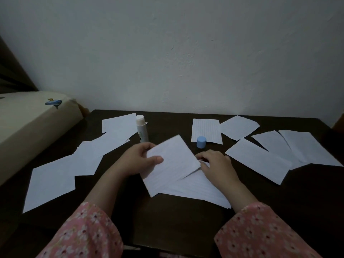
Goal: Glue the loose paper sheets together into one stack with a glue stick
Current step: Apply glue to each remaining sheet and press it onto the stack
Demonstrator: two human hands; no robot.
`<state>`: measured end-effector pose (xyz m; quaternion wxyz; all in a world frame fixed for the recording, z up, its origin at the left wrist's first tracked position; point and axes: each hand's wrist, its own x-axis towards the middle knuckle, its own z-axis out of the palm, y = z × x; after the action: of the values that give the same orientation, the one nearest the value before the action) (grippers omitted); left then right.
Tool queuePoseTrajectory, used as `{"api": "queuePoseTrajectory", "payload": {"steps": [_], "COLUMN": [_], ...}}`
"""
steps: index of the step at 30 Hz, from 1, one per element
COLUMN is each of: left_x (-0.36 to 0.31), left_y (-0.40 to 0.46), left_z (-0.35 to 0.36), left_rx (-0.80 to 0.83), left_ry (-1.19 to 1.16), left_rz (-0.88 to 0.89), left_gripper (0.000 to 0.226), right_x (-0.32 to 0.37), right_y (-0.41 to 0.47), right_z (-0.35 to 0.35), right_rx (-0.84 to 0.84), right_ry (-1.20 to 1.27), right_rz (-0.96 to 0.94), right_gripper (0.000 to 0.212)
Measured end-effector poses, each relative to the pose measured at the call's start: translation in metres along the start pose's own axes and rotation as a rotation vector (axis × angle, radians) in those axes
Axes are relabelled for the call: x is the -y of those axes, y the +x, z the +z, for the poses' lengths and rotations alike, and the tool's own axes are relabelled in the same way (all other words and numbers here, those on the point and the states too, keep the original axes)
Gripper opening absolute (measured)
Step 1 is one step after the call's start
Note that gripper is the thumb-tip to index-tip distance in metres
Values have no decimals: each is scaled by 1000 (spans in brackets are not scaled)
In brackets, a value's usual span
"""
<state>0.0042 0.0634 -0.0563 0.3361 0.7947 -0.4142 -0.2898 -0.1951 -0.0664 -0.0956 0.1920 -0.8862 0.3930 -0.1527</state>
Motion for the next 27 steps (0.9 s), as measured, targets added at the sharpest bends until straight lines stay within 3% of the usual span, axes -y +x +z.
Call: {"api": "queuePoseTrajectory", "payload": {"steps": [6,10,16,19,22,27], "left_x": [6,3,10,16,25,51], "left_y": [8,11,11,9,7,12], "left_z": [2,20,22,13,-5,-33], "left_rx": [9,-24,-148,-167,-278,-495], "left_ry": [213,291,459,378,262,233], "left_rz": [-78,-12,63,72,81,-56], "left_gripper": [38,48,62,55,40,27], "right_x": [-1,3,17,35,57,86], "right_y": [-3,-5,0,0,1,18], "right_z": [-3,0,-5,-6,-9,0], "right_rx": [-1,37,122,125,45,81], "right_ry": [176,-10,-90,-180,-92,166], "right_rz": [53,-7,98,126,48,18], "right_gripper": [28,48,59,74,65,50]}}
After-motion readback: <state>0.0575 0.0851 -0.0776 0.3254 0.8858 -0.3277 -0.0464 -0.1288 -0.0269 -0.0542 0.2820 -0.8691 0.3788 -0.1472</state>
